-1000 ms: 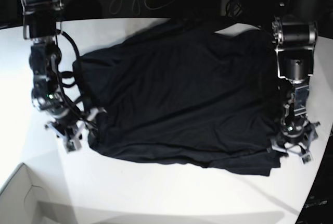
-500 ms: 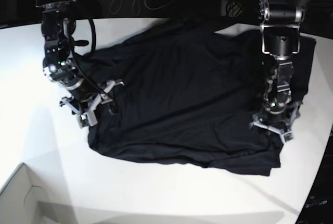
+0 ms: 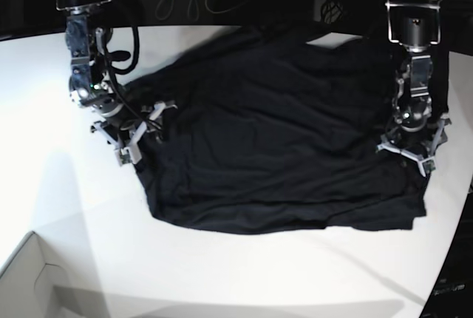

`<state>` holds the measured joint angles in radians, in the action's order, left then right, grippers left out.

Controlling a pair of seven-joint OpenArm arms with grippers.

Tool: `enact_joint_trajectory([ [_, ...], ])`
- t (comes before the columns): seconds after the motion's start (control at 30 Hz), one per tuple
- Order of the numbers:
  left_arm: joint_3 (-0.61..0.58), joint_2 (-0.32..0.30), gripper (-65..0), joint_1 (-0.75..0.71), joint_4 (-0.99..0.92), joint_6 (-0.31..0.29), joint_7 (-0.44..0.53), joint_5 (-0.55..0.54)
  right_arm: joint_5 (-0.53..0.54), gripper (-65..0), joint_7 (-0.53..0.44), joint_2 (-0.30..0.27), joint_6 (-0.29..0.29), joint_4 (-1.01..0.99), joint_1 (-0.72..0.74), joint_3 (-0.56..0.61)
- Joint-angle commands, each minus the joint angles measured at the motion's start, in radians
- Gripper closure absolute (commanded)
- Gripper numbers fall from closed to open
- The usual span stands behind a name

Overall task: Layout the t-shirt on the table in an organized manner, then fold the t-shirt properly
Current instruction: 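Drag the shirt with both grippers, spreading it flat, then pull the shirt edges apart with both grippers to smooth it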

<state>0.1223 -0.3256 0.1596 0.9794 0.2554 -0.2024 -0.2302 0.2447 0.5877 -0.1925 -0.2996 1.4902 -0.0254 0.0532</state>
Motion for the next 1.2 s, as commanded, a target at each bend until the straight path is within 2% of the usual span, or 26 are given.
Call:
enact_joint_trajectory([
  [0.0, -0.002, -0.005, -42.2, -0.005, 0.039, 0.002, 0.007, 0.002, 0.011, -32.9, -0.021, -0.006, -0.005, 0.013, 0.011, -0.003],
  [0.27, 0.098, -0.002, -42.2, -0.019, 0.105, 0.002, 0.007, 0.002, 0.011, -32.9, -0.016, -0.012, -0.005, 0.02, -0.011, 0.043],
  [0.43, 0.129, -0.005, -42.2, -0.058, 0.24, 0.002, -0.001, 0.002, 0.011, -33.0, -0.018, -0.029, -0.005, 0.028, -0.032, 0.038],
  [0.6, 0.168, 0.007, -42.2, -0.137, 0.398, 0.002, -0.173, 0.002, 0.011, -33.1, -0.019, -0.042, -0.005, -0.001, -0.018, 0.037],
  [0.7, 0.168, 0.035, -42.2, -0.216, 0.5, 0.002, -0.273, 0.002, 0.011, -33.1, -0.021, -0.06, -0.005, -0.046, 0.015, 0.035],
  [0.83, 0.168, 0.062, -42.2, -0.361, 0.603, 0.002, -0.314, 0.002, 0.011, -33.1, -0.021, -0.069, -0.005, -0.105, 0.058, 0.035],
  [1.03, 0.168, 0.075, -42.2, -0.406, 0.499, 0.002, -0.314, 0.002, 0.011, -33.1, -0.067, -0.089, 0.001, -0.196, 0.123, 0.029],
  [1.17, 0.168, 0.075, -42.2, -0.381, 0.436, 0.002, -0.312, 0.002, 0.011, -33.1, -0.085, -0.094, 0.001, -0.256, 0.141, -0.052],
])
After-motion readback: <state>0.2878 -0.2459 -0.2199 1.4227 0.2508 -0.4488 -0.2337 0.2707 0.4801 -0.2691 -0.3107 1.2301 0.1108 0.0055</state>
